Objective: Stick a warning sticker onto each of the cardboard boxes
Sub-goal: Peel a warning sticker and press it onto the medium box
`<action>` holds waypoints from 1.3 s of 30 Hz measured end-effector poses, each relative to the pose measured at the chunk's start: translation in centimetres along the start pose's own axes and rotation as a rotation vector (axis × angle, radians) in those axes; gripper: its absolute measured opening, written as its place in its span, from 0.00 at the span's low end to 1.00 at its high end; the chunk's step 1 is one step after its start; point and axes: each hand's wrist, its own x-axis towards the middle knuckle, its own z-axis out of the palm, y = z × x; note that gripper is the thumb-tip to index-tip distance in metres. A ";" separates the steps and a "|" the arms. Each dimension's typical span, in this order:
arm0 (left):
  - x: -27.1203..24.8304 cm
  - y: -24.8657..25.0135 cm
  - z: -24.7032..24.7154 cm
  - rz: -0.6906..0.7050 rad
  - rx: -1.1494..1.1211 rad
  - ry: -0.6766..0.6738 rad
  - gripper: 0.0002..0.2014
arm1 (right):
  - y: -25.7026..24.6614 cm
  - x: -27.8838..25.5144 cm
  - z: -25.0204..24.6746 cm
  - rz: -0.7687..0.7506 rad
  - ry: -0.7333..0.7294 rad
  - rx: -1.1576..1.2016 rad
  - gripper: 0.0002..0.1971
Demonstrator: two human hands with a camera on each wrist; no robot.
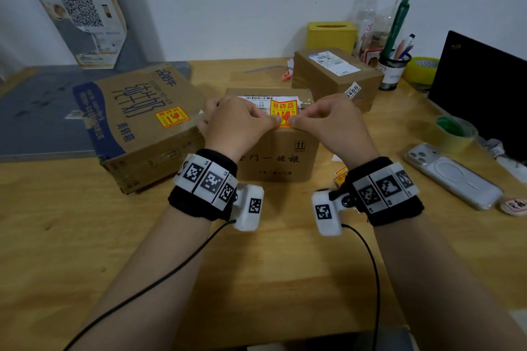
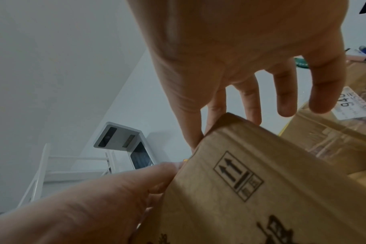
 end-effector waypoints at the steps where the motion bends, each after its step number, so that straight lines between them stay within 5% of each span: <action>1: 0.0 0.0 0.0 0.004 0.003 0.004 0.16 | -0.1 -0.1 -0.1 -0.012 0.017 -0.038 0.10; 10: -0.3 -0.2 0.2 0.044 0.059 0.049 0.19 | -1.3 -1.1 -0.7 0.045 0.055 -0.191 0.20; 15: -0.6 -0.5 -0.1 0.047 0.009 0.051 0.18 | -1.2 -1.8 -0.3 -0.205 0.092 -0.134 0.15; 17: -0.6 -0.7 -0.1 0.069 -0.034 0.055 0.15 | -1.4 -2.5 -0.1 -0.280 0.037 -0.095 0.09; 21: -0.4 -1.2 -0.1 0.081 -0.055 0.038 0.05 | -1.8 -3.7 0.5 -0.297 -0.129 -0.164 0.14; 30: -0.5 -1.1 -0.9 0.041 -0.108 -0.054 0.16 | -2.9 -1.8 1.0 -0.200 -0.215 -0.459 0.22; 39: -0.8 -1.0 -0.9 0.011 -0.132 -0.064 0.18 | -3.0 -1.9 0.6 -0.248 -0.216 -0.397 0.20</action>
